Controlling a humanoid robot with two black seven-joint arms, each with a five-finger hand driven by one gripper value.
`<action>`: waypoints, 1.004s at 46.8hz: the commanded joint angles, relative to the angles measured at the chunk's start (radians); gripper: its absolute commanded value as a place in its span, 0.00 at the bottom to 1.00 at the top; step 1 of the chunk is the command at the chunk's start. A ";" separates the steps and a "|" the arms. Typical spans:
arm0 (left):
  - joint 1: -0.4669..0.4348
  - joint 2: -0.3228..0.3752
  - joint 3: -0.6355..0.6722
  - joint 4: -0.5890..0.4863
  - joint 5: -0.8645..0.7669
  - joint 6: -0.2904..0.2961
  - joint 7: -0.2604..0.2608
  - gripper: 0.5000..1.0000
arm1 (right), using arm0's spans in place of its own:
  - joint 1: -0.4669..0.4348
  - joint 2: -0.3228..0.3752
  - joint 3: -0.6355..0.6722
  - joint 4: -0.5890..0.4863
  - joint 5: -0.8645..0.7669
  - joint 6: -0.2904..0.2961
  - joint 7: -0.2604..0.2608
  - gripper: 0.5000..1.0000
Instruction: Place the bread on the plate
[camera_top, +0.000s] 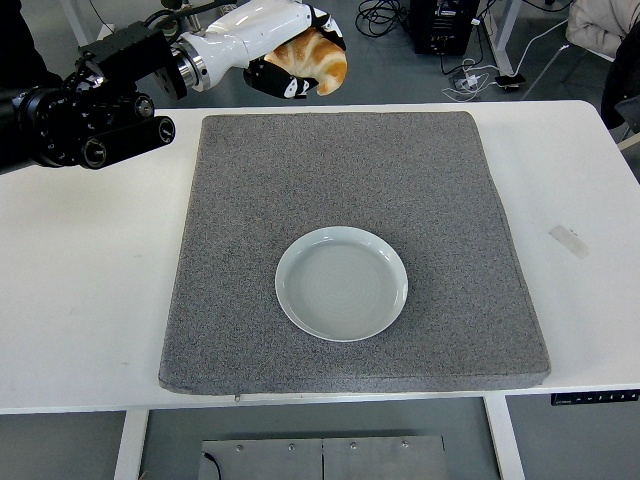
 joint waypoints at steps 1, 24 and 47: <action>-0.001 -0.013 -0.021 -0.020 0.022 0.002 0.011 0.00 | 0.000 0.000 0.000 0.000 0.000 0.000 0.000 1.00; -0.015 -0.041 -0.092 -0.127 0.082 0.005 0.025 0.00 | 0.000 0.000 0.000 0.000 0.000 0.000 0.000 1.00; -0.012 -0.038 -0.101 -0.275 0.191 0.014 0.025 0.00 | 0.000 0.000 0.000 0.000 0.000 0.000 0.000 1.00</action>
